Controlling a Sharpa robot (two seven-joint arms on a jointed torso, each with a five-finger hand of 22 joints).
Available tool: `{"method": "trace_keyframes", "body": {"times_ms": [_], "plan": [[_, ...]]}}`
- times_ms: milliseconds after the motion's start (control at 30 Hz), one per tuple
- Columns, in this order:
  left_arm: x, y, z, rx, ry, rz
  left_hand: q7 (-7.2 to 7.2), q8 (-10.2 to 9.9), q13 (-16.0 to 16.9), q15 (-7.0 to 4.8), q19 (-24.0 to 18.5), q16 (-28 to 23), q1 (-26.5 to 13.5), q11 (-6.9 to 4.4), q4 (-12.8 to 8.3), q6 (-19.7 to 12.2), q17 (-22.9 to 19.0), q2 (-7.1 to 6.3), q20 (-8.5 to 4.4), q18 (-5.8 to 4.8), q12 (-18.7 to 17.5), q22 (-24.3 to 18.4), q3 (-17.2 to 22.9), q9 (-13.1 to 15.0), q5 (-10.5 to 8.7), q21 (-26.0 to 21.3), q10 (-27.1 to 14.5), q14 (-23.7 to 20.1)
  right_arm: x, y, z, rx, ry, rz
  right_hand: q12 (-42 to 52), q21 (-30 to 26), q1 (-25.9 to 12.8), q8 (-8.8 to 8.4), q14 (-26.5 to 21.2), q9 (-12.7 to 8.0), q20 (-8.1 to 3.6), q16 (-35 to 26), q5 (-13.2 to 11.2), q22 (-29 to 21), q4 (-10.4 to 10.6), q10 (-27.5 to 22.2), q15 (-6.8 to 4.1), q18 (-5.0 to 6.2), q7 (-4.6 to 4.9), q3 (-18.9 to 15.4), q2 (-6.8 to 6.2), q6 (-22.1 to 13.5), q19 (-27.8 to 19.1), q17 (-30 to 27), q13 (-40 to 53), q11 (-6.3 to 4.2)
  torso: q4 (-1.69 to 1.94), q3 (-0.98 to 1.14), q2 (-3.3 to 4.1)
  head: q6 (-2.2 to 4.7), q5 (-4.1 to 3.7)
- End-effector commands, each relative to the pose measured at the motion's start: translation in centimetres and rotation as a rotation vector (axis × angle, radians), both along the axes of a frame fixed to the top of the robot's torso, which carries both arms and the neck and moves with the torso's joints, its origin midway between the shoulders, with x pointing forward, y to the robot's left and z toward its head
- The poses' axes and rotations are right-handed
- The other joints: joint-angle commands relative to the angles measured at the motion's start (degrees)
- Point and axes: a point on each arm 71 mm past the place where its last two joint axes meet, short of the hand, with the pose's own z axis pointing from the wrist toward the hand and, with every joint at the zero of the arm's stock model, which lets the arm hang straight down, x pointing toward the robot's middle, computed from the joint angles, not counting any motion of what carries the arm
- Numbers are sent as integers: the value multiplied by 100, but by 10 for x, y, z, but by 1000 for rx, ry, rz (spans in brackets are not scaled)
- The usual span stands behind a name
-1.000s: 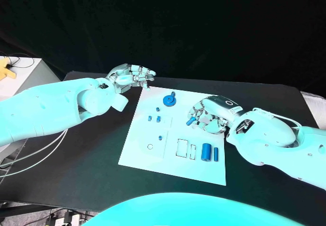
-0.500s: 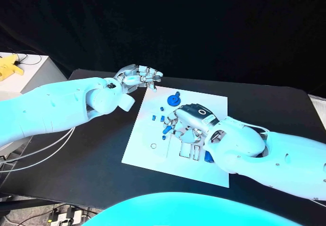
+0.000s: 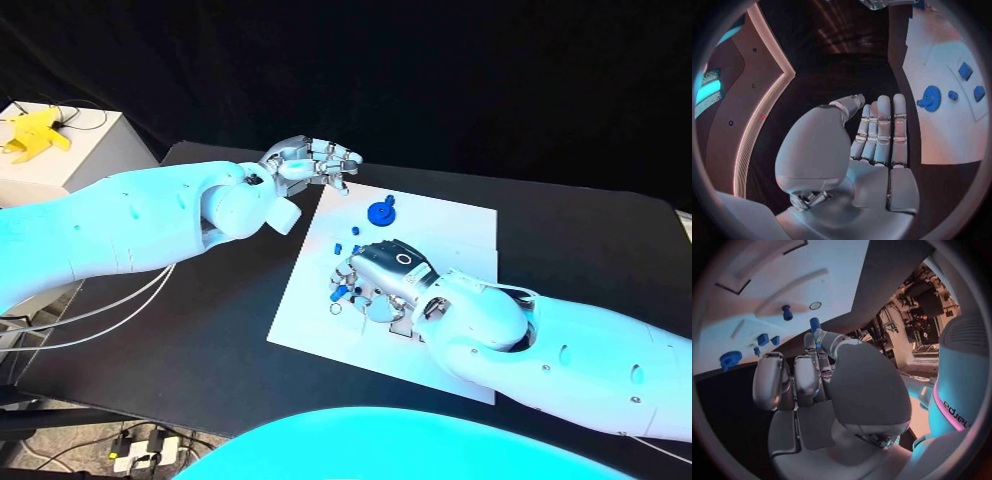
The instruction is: Assemble the parts on the task board
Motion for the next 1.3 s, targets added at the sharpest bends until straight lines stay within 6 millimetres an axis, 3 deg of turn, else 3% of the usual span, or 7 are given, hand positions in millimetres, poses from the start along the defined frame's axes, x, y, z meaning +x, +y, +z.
{"method": "trace_keyframes", "body": {"times_ms": [33,1300], "plan": [[-1,-3,1,-10,-2,-19,0,-26,-8,11,47,-27,37,19,21,-8,-9,-1,1,81,-16,-10,-10,-9,12,-35,21,14,-2,2,-6,-38,-4,33,-15,-18,-51,244,-10,345,-49,-19,14,1037,-1,110,-17,-84,39,30,32,-7,83,-5,-9,-103,-4,15,6,1,29],[-1,-2,1,-5,0,-21,0,-30,-12,12,50,-29,42,19,25,-12,-10,-1,0,80,-18,-15,-12,-11,15,-42,18,12,-1,4,-17,-77,30,18,-44,-45,-83,262,-12,369,-48,-23,43,1031,-24,116,-13,-80,44,47,21,-26,75,-4,3,-99,-5,2,-1,1,67]]}}
